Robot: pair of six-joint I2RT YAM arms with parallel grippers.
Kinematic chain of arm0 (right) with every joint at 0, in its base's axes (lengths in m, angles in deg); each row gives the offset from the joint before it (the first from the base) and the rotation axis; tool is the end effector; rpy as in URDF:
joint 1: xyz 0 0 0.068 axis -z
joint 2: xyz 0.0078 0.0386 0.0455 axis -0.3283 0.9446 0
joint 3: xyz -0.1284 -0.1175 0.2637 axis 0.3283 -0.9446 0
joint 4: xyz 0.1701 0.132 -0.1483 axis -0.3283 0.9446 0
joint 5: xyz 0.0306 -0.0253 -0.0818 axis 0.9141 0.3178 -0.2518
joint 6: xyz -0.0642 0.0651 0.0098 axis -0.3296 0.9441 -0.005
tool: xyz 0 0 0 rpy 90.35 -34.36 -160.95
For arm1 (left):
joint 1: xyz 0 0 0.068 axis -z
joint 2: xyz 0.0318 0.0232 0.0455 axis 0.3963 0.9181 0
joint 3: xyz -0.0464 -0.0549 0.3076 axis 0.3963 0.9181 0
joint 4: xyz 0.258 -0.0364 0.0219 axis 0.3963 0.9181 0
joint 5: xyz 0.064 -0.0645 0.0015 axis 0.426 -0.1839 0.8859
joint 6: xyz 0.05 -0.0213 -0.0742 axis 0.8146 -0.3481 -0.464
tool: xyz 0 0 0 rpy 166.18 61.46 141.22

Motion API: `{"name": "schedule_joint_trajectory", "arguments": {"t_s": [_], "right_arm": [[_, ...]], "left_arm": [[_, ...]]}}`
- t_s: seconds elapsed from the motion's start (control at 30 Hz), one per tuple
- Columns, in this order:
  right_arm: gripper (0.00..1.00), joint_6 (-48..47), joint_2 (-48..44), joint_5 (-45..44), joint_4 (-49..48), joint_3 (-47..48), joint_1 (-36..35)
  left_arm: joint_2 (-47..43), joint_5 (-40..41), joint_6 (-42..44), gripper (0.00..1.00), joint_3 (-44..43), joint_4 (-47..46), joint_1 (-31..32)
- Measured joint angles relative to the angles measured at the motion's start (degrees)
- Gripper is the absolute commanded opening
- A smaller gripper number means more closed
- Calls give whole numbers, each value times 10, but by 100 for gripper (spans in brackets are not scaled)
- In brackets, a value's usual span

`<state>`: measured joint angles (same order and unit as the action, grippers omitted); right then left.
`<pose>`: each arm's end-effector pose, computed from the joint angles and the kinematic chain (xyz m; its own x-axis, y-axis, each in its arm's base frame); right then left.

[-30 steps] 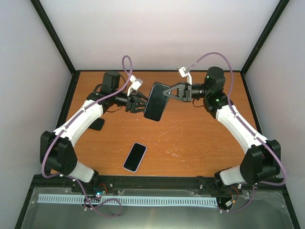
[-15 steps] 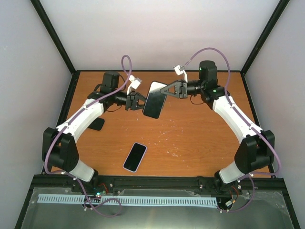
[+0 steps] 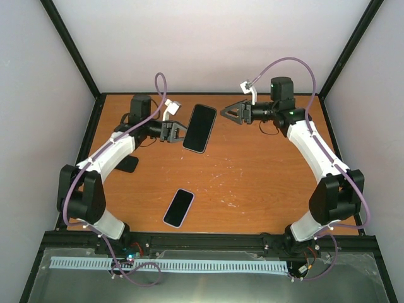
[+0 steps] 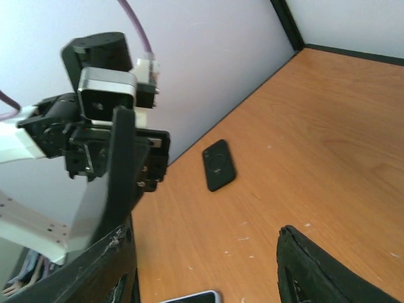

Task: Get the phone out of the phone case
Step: Remove the phone case from the phone.

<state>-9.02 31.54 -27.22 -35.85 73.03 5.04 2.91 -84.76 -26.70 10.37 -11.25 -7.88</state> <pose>0.3434 0.1619 0.3947 -0.5999 -0.0621 -0.7977 -0.7791 0.2721 0.5647 0.3014 -0.1686 0.3448 -0.7353 0.1709 -0.6559 0.6517 -0.0877 -0.7534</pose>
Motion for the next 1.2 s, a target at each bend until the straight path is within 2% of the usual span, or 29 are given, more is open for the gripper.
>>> {"name": "schedule_joint_trajectory", "arguments": {"t_s": [0.23, 0.4, 0.67, 0.93, 1.2], "right_arm": [[63, -63, -23, -92, 38, 0, -9], [63, -149, -63, -197, 57, 0, -48], [61, -297, -85, -387, 75, 11, -168], [60, -405, -74, -563, 87, 20, -302], [59, -480, -47, -680, 82, 20, -374]], "left_arm": [[14, -8, -92, 1, 9, -79, -28], [44, -7, -177, 1, 14, -130, -58], [72, 12, -262, 1, 14, -141, -66], [73, 31, -318, 1, 24, -144, -67], [85, 30, -354, 1, 32, -154, -67]]}}
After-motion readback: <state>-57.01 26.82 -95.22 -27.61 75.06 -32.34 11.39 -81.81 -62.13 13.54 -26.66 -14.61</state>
